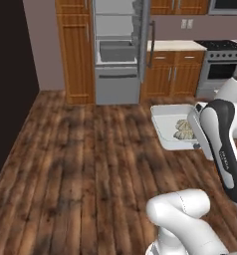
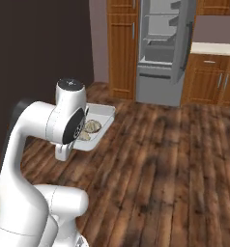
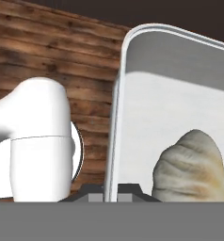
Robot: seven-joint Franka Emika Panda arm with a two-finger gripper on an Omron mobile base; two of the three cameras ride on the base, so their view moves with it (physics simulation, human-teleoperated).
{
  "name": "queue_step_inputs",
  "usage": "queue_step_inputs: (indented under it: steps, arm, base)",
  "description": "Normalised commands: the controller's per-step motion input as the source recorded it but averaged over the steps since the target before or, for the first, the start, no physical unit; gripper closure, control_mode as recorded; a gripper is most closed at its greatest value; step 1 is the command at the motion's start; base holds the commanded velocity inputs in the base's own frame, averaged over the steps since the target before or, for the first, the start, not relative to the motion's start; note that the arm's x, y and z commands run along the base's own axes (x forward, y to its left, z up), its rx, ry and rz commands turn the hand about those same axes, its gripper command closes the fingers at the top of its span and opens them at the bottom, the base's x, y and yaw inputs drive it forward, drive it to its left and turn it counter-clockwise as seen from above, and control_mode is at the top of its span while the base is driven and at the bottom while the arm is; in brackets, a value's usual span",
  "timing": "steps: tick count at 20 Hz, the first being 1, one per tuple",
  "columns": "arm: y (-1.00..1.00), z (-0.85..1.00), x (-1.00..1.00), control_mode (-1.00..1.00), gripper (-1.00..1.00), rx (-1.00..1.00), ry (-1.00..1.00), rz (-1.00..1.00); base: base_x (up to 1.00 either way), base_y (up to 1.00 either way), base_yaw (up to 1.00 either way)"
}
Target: Place two dumplings into each of the tupperware containers and then place the containers in the fridge.
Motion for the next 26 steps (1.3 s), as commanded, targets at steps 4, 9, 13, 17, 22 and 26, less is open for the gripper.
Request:
queue_step_inputs:
  steps: [4, 9, 13, 17, 22, 26]
  arm:
    - [0.00, 0.00, 0.00, 1.00, 1.00, 0.00, 0.00, 0.00]
    - [0.00, 0.00, 0.00, 1.00, 1.00, 0.00, 0.00, 0.00]
    - [0.00, 0.00, 0.00, 1.00, 1.00, 0.00, 0.00, 0.00]
    - [0.00, 0.00, 0.00, 1.00, 1.00, 0.00, 0.00, 0.00]
    - [0.00, 0.00, 0.00, 1.00, 1.00, 0.00, 0.00, 0.00]
    - [0.00, 0.00, 0.00, 1.00, 1.00, 0.00, 0.00, 0.00]
  base:
    - [1.00, 0.78, -0.18]
    - [1.00, 0.30, -0.19]
    - [1.00, 0.05, -0.19]
    - [1.00, 0.04, -0.16]
    - [1.00, 0.01, -0.11]
    - [1.00, 0.16, -0.05]
